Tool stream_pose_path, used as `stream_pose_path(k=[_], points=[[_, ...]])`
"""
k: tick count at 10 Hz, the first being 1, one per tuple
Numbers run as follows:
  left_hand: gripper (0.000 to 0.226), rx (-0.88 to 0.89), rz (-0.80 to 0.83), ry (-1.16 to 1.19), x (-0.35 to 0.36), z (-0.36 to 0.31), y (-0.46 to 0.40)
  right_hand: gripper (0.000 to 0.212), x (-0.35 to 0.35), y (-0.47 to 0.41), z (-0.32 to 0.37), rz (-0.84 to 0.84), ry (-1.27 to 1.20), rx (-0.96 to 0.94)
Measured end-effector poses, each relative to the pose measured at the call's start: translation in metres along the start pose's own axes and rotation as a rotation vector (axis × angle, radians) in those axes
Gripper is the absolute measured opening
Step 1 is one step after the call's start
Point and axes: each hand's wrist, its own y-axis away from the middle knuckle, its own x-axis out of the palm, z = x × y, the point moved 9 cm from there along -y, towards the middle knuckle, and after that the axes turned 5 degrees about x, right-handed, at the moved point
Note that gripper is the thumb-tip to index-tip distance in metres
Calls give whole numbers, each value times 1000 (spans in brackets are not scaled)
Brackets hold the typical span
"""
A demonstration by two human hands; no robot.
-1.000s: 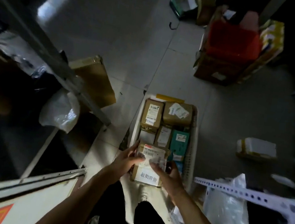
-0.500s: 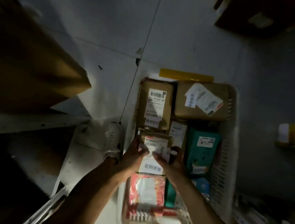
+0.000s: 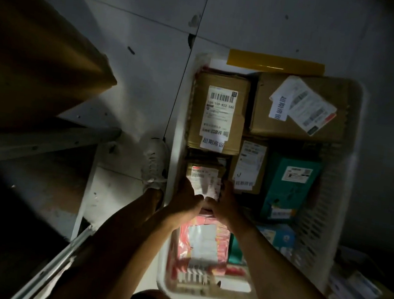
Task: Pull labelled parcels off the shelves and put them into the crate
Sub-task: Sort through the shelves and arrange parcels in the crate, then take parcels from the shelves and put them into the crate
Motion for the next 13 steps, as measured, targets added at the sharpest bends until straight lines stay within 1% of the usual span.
stream_pose_path(k=[1,2,3,4,5,6,7,8,9,10,11,12,13], points=[[73,-26,-21,-27,1,-2,6,81,0,13,7,60,-7,10],[67,-15,-53,-45,1,-9,30,64,-5,41,14,114,4,50],[50,20,-124,-93,-9,-21,71,46,-17,83,25,64,117,72],[26,96,-123,-220,-16,-43,133,34,-31,146,42,35,268,-7],[9,179,-174,-347,-22,-61,222,33,-49,231,64,-17,526,-142],[22,241,-276,-456,-21,-60,307,34,-60,318,77,-46,784,-251],[28,212,-459,-630,-25,-51,404,27,-57,401,86,-43,1097,-374],[34,186,-543,-679,-27,-22,476,25,-37,473,96,-83,1323,-502],[36,123,-619,-643,-29,22,530,18,-3,530,106,-92,1438,-630],[33,53,-728,-527,-27,69,583,33,52,570,102,-44,1625,-741],[32,0,-818,-445,-18,124,627,35,122,608,75,16,1789,-833],[34,-115,-869,-305,-6,197,666,37,192,648,39,99,1864,-939],[40,-223,-912,-188,16,270,705,33,259,695,-2,160,1987,-1087]])
